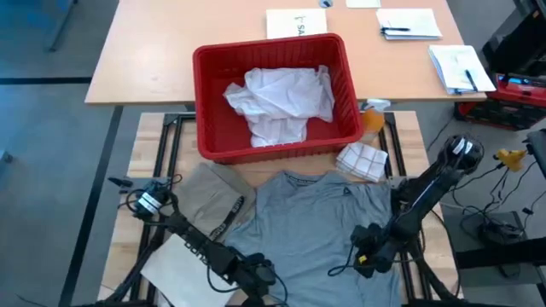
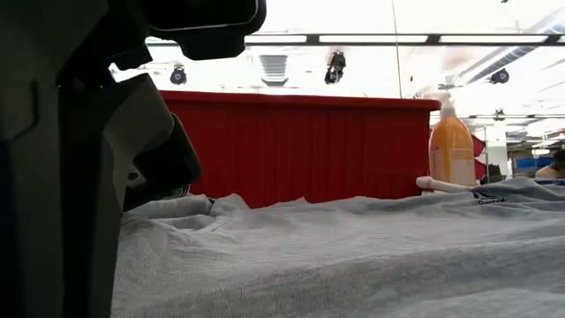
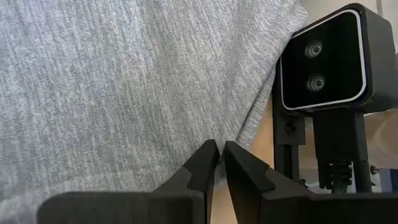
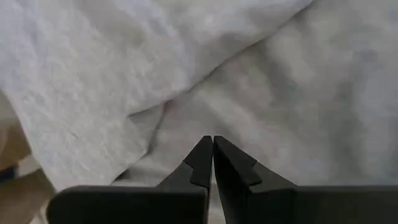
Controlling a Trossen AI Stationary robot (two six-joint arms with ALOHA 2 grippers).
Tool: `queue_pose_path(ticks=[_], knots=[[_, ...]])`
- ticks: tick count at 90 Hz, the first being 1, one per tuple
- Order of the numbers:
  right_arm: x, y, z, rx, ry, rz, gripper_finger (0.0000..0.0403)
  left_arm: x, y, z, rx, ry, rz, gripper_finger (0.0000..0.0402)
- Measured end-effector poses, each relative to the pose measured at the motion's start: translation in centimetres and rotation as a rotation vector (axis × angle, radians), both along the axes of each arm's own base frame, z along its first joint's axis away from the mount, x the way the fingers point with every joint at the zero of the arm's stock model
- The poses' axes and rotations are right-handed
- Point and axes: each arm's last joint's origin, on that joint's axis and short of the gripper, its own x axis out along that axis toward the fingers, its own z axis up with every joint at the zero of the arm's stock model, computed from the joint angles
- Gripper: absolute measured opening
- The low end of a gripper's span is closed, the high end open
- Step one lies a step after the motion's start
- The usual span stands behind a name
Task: Fold laundry
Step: Fold the gray shirt
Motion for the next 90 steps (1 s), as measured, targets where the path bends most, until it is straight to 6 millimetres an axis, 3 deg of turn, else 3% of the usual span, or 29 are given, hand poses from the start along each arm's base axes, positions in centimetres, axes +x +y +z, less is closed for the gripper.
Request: queue_pose_path(ticks=[19,52,56,65,69,90], knots=[[-1.0,-0.6,-0.5,-0.037,0.147,-0.029,0.0,0.0,0.0,0.0,0.0,0.0,0.001,0.0025],[-5.3,-2.8,1.9,-0.116,0.365,-0.154,0.0,0.0,0.0,0.0,0.001,0.0,-0.002,0.0025],[-5.3,-2.6,2.2,-0.099,0.31,-0.17,0.0,0.0,0.0,0.0,0.001,0.0,-0.002,0.0025],[-3.8,-0.5,3.8,0.066,-0.025,-0.122,0.0,0.0,0.0,0.0,0.001,0.0,-0.002,0.0025],[-3.2,0.1,4.1,0.118,-0.093,-0.092,0.0,0.0,0.0,0.0,0.001,0.0,-0.002,0.0025],[-2.5,2.0,1.4,0.14,0.025,-0.003,0.0,0.0,0.0,0.0,0.002,-0.001,-0.006,0.0025]])
